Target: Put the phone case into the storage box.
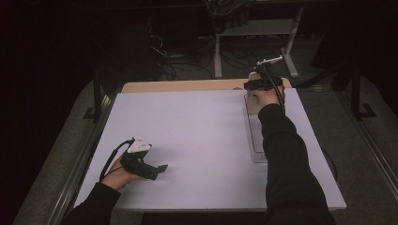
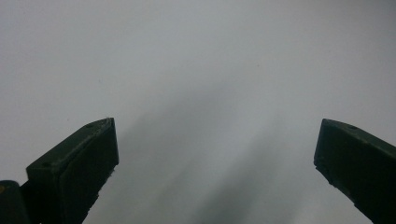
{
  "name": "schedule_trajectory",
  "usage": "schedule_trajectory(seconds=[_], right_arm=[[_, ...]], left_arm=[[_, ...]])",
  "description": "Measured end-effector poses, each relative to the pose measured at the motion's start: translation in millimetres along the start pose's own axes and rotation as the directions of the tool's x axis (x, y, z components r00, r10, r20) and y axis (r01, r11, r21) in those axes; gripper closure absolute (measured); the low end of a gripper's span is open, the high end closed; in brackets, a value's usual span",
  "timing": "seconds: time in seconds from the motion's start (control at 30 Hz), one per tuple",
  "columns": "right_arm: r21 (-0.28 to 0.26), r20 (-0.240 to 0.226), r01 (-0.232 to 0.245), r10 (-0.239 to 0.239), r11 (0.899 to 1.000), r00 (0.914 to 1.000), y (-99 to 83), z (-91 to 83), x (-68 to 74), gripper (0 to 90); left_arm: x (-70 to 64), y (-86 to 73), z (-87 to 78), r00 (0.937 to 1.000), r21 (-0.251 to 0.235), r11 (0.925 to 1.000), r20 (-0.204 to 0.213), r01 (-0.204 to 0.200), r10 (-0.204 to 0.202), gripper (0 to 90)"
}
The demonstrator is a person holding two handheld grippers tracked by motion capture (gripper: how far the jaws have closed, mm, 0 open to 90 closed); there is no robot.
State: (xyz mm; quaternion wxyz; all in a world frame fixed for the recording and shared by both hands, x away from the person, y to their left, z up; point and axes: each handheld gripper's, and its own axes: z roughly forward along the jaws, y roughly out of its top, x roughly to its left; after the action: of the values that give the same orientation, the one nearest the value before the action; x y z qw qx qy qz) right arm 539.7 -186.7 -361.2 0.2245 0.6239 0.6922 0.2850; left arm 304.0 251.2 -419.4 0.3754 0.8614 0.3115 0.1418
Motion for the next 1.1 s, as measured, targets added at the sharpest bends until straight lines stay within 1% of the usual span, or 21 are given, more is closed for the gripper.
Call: schedule_trajectory(seconds=[0.17,0.27,0.37,0.4,0.47,0.5,0.57,0.6,0.63,0.67,0.7,0.77,0.83,0.87,0.93,0.97,1.03,1.1], right_arm=[[-0.005,0.014,0.016,-0.016,1.000,0.9998,2.5,5.6,3.9,7.4],[-0.008,0.018,0.013,-0.013,1.000,0.9998,3.1,8.2,4.8,7.3],[0.003,0.021,0.008,-0.008,1.000,0.9997,4.1,10.8,4.0,7.1],[0.008,0.019,0.009,-0.009,1.000,0.9998,4.4,11.9,3.2,7.1],[0.017,0.011,-0.005,0.005,1.000,0.9999,4.7,13.4,3.0,7.1],[0.017,0.016,0.007,-0.008,1.000,0.9998,4.7,14.6,1.9,7.1],[0.018,0.019,0.009,-0.010,1.000,0.9998,4.7,15.8,1.1,7.1],[0.023,0.017,0.001,-0.001,1.000,0.9999,4.7,16.0,0.8,7.1],[0.019,0.015,0.006,-0.006,1.000,0.9999,4.7,16.3,-0.5,7.1],[0.016,0.013,0.009,-0.009,1.000,0.9999,4.6,16.5,-1.7,7.1],[0.016,0.010,0.008,-0.008,1.000,0.9999,4.5,16.4,-2.9,7.1],[0.019,0.006,0.004,-0.004,1.000,1.0000,4.0,16.9,-3.7,7.0],[0.029,0.007,0.010,-0.010,1.000,0.9999,3.1,18.3,-3.1,7.0],[0.026,0.009,0.017,-0.018,1.000,0.9998,2.9,18.6,-2.8,7.0],[0.029,0.012,0.021,-0.021,0.999,0.9997,2.8,18.8,-1.8,7.0],[0.036,0.008,0.007,-0.007,0.999,0.9999,2.8,18.6,-0.5,7.0],[0.033,0.007,0.016,-0.017,0.999,0.9998,2.6,19.1,-0.7,6.9],[0.034,0.004,0.013,-0.013,0.999,0.9999,2.5,19.1,-0.9,6.7]], left_arm=[[-0.3,0.4,0.0,1.0000,0.002,1.0000,0.004,-0.006,0.006,0.0],[-0.2,0.5,-0.3,1.0000,0.001,1.0000,0.004,-0.007,0.007,0.0],[-0.3,0.4,0.0,1.0000,0.002,1.0000,0.005,-0.006,0.006,0.0],[-0.4,0.5,0.1,1.0000,0.002,1.0000,0.006,-0.006,0.006,0.0],[-1.0,0.5,0.3,1.0000,0.000,1.0000,0.006,-0.005,0.005,0.0],[-1.0,0.6,0.1,1.0000,0.001,1.0000,0.006,-0.007,0.007,0.0],[-1.0,0.5,0.3,1.0000,0.001,1.0000,0.006,-0.005,0.005,0.0],[-0.9,0.5,0.4,1.0000,0.001,1.0000,0.006,-0.005,0.005,0.0],[-0.9,0.5,0.4,1.0000,0.001,1.0000,0.006,-0.005,0.005,0.0],[-0.4,0.6,0.0,0.9999,0.008,0.9999,0.004,-0.014,0.014,0.0],[-1.3,0.5,0.7,1.0000,0.000,1.0000,0.008,-0.003,0.003,0.0],[-1.3,0.5,1.0,0.9999,0.005,0.9999,0.009,-0.010,0.010,0.0],[-1.9,0.5,1.0,0.9999,0.008,0.9999,0.011,-0.010,0.010,0.0],[-1.1,0.7,0.5,0.9997,0.015,0.9997,0.010,-0.022,0.022,0.0],[-1.8,0.6,0.9,0.9999,0.006,0.9999,0.011,-0.008,0.008,0.0],[-1.7,0.5,1.0,0.9999,0.005,0.9999,0.011,-0.009,0.009,0.0],[-1.7,0.6,0.8,0.9999,0.006,0.9999,0.012,-0.009,0.009,0.0],[-1.3,0.8,0.5,0.9997,0.014,0.9997,0.011,-0.021,0.021,0.0]])
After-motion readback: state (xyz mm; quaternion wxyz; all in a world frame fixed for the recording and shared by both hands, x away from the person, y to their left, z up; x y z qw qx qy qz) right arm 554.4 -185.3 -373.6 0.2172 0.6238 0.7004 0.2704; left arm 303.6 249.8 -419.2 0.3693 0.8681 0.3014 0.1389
